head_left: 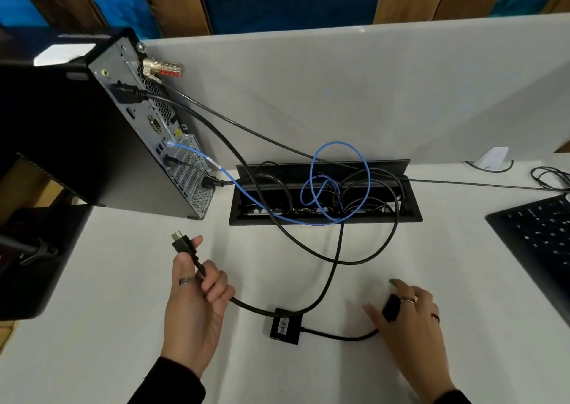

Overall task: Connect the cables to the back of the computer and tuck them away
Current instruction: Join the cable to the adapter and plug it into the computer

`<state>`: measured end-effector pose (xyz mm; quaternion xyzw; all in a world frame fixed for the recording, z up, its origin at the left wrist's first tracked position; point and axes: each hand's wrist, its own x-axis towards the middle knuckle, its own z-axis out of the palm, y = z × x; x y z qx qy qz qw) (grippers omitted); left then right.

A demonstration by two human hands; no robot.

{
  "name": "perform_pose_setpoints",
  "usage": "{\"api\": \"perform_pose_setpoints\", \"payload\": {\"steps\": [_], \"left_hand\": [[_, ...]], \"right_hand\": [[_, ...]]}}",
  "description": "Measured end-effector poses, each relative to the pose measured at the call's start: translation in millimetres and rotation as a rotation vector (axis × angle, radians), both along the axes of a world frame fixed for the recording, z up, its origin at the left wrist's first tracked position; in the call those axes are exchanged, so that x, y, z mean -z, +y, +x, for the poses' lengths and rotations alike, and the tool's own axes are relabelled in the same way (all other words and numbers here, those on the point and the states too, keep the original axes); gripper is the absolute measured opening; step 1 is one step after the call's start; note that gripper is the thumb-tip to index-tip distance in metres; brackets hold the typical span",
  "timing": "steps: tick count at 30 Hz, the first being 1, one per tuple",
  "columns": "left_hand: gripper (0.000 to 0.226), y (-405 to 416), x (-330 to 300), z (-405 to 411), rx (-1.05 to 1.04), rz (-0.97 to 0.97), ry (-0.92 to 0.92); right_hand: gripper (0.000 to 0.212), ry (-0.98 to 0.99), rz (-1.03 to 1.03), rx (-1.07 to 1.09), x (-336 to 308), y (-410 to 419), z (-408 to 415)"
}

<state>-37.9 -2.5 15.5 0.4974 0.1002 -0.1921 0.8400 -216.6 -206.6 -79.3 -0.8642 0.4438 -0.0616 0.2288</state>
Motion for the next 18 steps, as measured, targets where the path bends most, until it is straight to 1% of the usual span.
{"api": "perform_pose_setpoints", "payload": {"steps": [1,2,7,9,10,11,13,14,16,18], "left_hand": [[0.029,0,-3,-2,0.019,0.019,-0.031],[0.029,-1,-4,-3,0.039,0.040,-0.063],[0.027,-4,-11,-6,0.198,0.155,-0.223],[0.040,-4,-13,-9,0.265,0.173,-0.270],[0.046,-4,-14,-10,0.286,0.190,-0.288],[0.047,-3,-16,-12,0.296,0.215,-0.302],[0.033,-4,-21,-17,0.305,0.263,-0.327],[0.026,-4,-24,-19,0.311,0.278,-0.331],[0.020,-3,-28,-24,0.344,0.294,-0.330],[0.018,0,-32,-28,0.375,0.303,-0.344]], "right_hand": [[0.067,0.032,0.002,-0.004,1,-1,-1],[0.070,0.040,0.013,-0.006,2,-1,-2],[0.059,-0.009,0.202,0.054,-9,-3,-3],[0.055,-0.055,0.243,0.044,-16,-7,-7],[0.054,-0.099,0.293,0.053,-18,-10,-8],[0.052,-0.155,0.382,0.086,-22,-12,-10],[0.043,-0.310,0.597,0.181,-31,-13,-11],[0.035,-0.386,0.670,0.211,-37,-13,-12],[0.022,-0.474,0.728,0.186,-49,-10,-15],[0.018,-0.561,0.794,0.148,-64,-3,-15]]}}
